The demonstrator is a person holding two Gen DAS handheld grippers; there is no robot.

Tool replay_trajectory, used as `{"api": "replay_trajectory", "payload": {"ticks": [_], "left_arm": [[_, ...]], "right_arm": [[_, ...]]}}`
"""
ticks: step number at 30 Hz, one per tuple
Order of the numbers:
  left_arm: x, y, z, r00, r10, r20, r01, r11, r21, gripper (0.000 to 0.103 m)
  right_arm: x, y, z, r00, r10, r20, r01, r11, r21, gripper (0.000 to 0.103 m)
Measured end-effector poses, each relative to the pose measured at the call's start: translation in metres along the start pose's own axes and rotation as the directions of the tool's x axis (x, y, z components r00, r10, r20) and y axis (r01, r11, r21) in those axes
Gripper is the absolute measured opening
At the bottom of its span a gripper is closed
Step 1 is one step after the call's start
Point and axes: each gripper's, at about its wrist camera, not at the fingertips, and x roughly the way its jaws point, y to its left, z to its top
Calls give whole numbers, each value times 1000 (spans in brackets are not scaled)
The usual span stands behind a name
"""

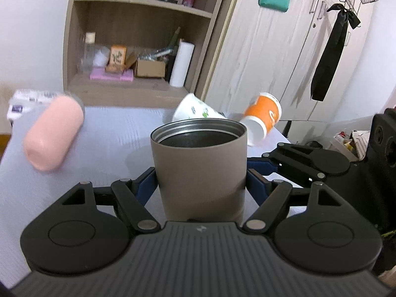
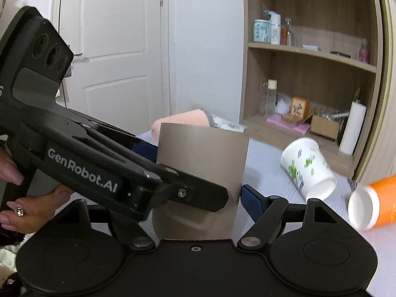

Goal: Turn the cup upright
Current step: 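Lower the upright tumbler onto the cloth and open the right gripper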

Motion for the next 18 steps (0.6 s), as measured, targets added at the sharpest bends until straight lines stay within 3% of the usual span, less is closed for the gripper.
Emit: {"api": "replay_trajectory", "payload": {"ticks": [4,18], "left_arm": [[7,8,11,1000,-15,23,15,1000,-7,76],[39,0,15,999,-1,38,-2,997,84,76]], "right_arm": [[6,-1,4,998,-37,41,39,998,-55,82],[21,-13,-2,992,-125,23,126,989,-73,82]]}}
